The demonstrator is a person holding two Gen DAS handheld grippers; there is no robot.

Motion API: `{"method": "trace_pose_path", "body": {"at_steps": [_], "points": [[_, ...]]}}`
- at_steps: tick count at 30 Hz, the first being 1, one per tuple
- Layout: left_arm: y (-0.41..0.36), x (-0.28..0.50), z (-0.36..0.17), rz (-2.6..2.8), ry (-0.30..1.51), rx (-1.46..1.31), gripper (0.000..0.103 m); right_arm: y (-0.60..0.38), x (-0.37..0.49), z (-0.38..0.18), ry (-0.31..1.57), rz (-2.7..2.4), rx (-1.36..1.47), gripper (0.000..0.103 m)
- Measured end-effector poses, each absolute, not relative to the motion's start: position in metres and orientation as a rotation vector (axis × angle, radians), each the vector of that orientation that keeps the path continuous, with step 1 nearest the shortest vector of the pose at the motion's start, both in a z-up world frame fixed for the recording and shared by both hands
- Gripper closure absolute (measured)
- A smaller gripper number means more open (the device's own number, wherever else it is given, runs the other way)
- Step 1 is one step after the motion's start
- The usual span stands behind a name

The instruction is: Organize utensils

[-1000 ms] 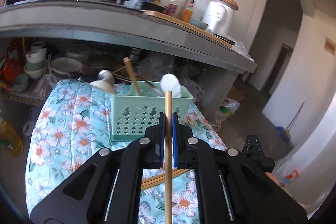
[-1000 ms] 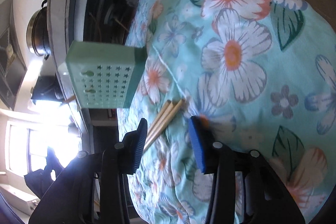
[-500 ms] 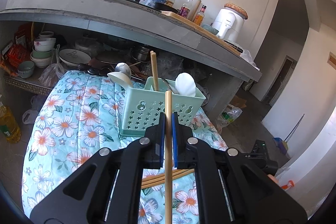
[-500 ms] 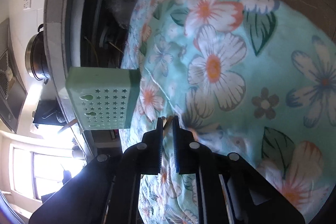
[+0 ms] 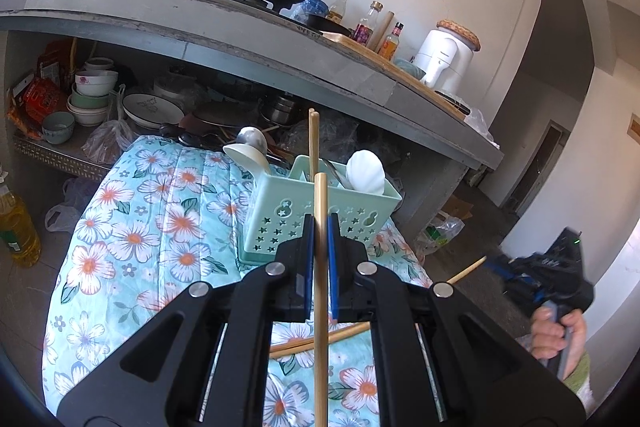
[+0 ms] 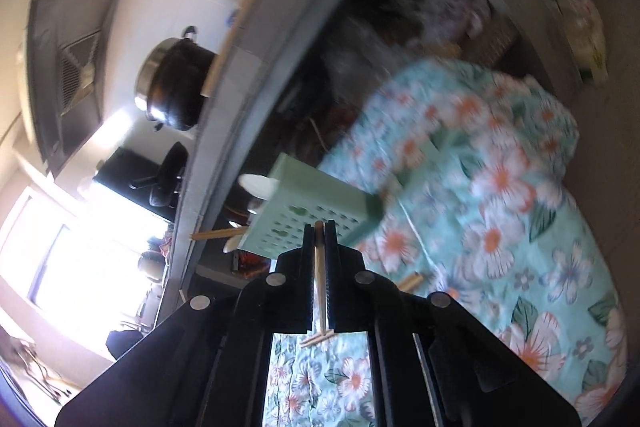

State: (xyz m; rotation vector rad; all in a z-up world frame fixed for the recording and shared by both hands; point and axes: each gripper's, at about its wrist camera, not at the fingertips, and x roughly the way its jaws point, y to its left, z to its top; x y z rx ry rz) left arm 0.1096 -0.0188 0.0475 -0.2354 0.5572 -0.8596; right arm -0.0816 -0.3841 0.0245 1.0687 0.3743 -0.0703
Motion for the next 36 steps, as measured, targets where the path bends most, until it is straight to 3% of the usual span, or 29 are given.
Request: {"method": "trace_pose_path", "body": {"at_steps": [15, 28, 36], "points": [[-0.054, 0.126, 0.130, -0.930, 0.321, -0.307, 0.098, -0.380, -0.106, 0.093, 0.243, -0.054, 0.904, 0.098], [-0.065, 0.126, 0.112, -0.907, 0.371, -0.279, 0.098, -0.396, -0.077, 0.204, 0.083, -0.084, 0.590, 0.098], [-0.061, 0.125, 0.112, -0.900, 0.352, -0.266, 0.098, -0.376, -0.010, 0.201, 0.172, -0.157, 0.411, 0.098]]}}
